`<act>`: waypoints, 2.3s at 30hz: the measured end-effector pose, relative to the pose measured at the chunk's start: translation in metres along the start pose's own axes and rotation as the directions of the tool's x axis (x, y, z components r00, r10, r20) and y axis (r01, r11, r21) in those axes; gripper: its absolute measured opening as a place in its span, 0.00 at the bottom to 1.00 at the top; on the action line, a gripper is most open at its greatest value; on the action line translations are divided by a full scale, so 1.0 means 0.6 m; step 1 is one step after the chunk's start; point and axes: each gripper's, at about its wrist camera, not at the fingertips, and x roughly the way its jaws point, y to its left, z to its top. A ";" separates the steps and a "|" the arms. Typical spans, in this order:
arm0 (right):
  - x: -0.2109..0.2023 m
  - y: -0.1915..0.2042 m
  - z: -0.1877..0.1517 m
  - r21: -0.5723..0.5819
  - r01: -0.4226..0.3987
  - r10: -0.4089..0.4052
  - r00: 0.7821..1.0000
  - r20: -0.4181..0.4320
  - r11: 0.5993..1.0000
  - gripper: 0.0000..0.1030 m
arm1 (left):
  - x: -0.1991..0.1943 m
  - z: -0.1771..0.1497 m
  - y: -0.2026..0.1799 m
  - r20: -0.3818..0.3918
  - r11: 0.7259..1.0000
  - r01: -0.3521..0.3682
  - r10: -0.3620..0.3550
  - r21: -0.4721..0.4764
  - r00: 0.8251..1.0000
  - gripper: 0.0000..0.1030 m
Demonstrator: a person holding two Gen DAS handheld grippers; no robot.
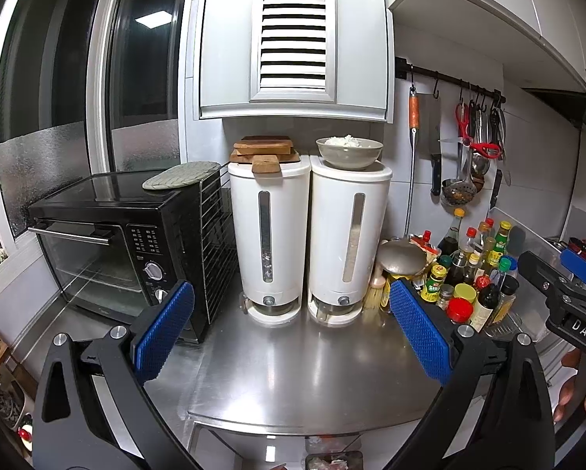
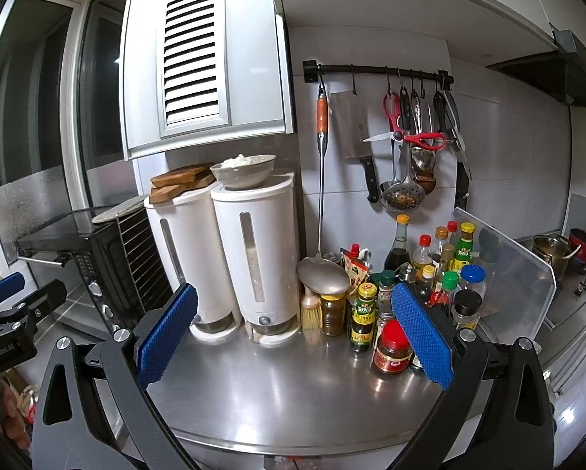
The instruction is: Collect trash
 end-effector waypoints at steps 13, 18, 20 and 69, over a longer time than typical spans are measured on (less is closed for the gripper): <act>0.001 0.002 0.001 -0.004 -0.006 0.006 1.000 -0.002 1.000 0.97 | 0.005 0.004 0.000 0.002 1.000 -0.004 0.004 -0.003 1.000 0.92; 0.006 0.004 0.003 -0.008 -0.009 0.009 1.000 -0.002 1.000 0.97 | 0.006 0.005 0.001 0.004 1.000 -0.005 0.005 -0.005 1.000 0.92; 0.007 0.005 0.002 -0.012 -0.010 0.010 1.000 -0.004 1.000 0.97 | 0.005 0.004 0.001 0.004 1.000 -0.008 0.008 -0.005 1.000 0.92; 0.025 -0.011 -0.003 0.008 -0.003 0.003 1.000 -0.016 1.000 0.97 | 0.019 0.000 -0.002 -0.024 0.999 -0.013 0.012 -0.039 1.000 0.92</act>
